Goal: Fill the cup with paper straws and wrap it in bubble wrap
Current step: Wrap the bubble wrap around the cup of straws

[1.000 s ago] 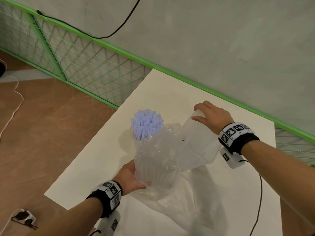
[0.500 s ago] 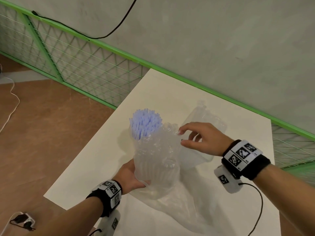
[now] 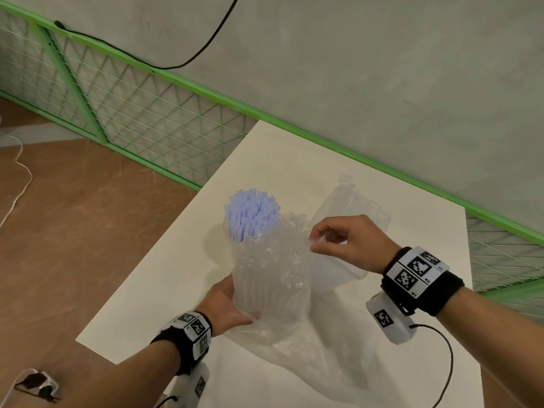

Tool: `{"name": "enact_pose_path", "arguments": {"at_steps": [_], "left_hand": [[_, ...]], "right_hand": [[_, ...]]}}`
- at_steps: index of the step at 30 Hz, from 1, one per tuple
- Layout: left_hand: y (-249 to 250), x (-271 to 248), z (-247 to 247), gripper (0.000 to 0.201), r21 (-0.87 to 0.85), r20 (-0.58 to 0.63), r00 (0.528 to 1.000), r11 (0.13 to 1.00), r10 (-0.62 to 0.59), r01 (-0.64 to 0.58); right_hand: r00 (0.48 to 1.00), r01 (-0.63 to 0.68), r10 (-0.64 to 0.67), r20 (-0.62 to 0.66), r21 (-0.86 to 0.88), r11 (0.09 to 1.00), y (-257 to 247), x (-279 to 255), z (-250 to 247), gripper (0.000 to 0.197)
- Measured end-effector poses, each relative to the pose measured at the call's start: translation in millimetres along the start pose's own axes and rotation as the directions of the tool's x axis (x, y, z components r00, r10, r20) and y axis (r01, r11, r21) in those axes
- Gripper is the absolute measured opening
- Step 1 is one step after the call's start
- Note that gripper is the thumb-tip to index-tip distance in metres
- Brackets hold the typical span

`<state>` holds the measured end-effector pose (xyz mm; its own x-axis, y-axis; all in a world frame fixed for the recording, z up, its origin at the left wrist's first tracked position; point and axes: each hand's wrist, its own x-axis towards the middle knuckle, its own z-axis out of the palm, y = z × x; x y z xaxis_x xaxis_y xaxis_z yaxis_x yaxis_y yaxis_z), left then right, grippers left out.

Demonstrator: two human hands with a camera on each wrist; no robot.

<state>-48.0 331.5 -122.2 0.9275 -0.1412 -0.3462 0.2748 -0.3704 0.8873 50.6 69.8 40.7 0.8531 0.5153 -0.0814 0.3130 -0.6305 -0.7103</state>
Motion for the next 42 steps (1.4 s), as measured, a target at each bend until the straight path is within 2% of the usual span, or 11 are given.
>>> {"name": "enact_pose_path", "arguments": {"at_steps": [6,9,12,17,20,22,24,28,32,36,42], "left_hand": [[-0.4,0.1,-0.6,0.073,0.017,0.004,1.0,1.0,-0.004,0.004],[-0.8,1.0,-0.2,0.074,0.023,0.002,1.0,1.0,-0.004,0.004],[-2.0,1.2,-0.4,0.073,0.043,0.001,1.0,0.999,0.011,-0.011],[-4.4,2.0,-2.1,0.075,0.043,0.006,1.0,0.999,0.016,-0.016],[-6.6,2.1,-1.0,0.073,-0.004,0.005,1.0,1.0,0.018,-0.018],[-7.3,1.8,-0.3,0.069,-0.051,0.004,1.0,0.998,0.026,-0.026],[-5.4,0.0,0.3,0.069,-0.079,0.008,0.999,0.996,0.034,-0.034],[-5.0,-1.8,0.3,0.091,-0.067,0.025,0.997,0.995,0.078,-0.076],[0.1,-0.9,-8.8,0.136,0.041,0.101,0.994,0.998,0.034,-0.038],[8.2,-6.8,-21.0,0.125,0.078,0.181,0.961,0.971,0.207,-0.224],[11.8,-20.8,-28.6,0.124,0.011,0.136,0.959,0.968,0.247,-0.251]], "right_hand": [[0.994,-0.109,0.104,0.035,0.194,0.975,2.2,9.9,-23.0,0.014],[0.98,-0.078,0.07,-0.184,-0.039,0.996,18.8,24.7,-40.8,0.013],[0.931,-0.127,-0.022,-0.365,-0.379,0.917,40.4,40.7,-52.6,0.033],[0.861,-0.126,-0.074,-0.503,-0.351,0.928,26.3,27.9,-61.1,0.025],[0.933,-0.009,-0.094,-0.349,-0.284,0.959,-10.6,-4.9,-35.5,0.035],[0.995,-0.036,0.011,-0.102,-0.245,0.969,-34.1,-28.1,-8.0,0.059],[0.992,-0.078,0.105,0.074,-0.302,0.95,-46.1,-43.7,17.0,0.091],[0.992,-0.116,0.129,0.006,-0.388,0.914,-51.9,-51.1,50.1,0.117],[0.984,-0.149,0.104,-0.142,-0.357,0.922,-49.6,-53.5,70.1,0.115],[0.959,-0.15,0.079,-0.272,-0.253,0.956,-46.2,-60.5,85.9,0.105],[0.898,-0.149,0.114,-0.425,-0.051,0.987,-47.1,-69.0,110.4,0.081]]}}
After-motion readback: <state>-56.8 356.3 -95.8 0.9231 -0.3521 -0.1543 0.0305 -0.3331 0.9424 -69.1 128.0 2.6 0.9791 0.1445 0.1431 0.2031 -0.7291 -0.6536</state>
